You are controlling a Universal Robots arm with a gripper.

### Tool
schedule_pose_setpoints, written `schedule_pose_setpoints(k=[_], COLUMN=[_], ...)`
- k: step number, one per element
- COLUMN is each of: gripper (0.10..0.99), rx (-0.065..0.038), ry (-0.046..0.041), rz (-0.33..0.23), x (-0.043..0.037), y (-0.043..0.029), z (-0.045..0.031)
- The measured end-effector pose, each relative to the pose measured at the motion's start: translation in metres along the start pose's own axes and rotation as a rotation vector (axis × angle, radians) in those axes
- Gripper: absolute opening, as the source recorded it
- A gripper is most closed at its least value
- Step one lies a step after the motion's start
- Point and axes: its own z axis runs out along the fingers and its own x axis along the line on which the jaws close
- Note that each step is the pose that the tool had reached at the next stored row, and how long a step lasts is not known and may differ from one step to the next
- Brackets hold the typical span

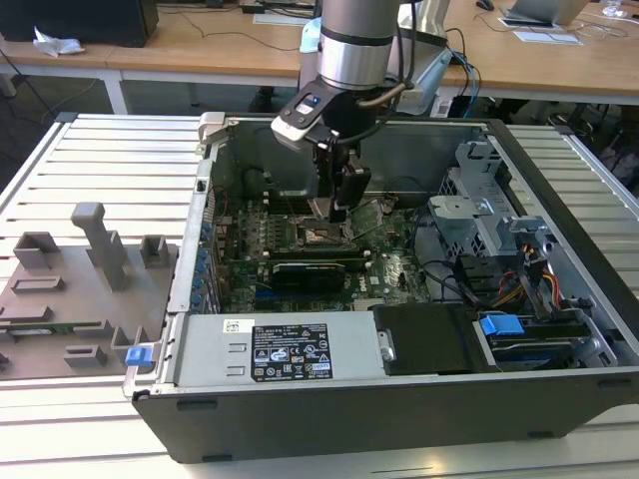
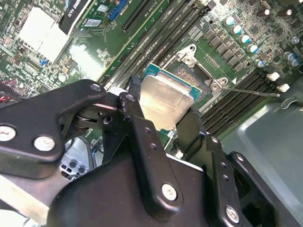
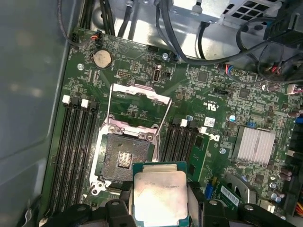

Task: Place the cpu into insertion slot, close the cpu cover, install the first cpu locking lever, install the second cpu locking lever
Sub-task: 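Place the cpu into insertion slot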

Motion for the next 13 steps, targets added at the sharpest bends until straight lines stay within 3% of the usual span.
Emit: schedule_pose_setpoints(k=[6, 11, 13], gripper=[0.541, 0.541, 0.541], rx=[0.005, 0.016, 0.016], ry=[0.0027, 0.0086, 0.0108], rz=[0.059, 0.177, 0.178], x=[0.0, 0.0001, 0.0001], y=[0.0, 0.0001, 0.0001], z=[0.0004, 0.0014, 0.0016])
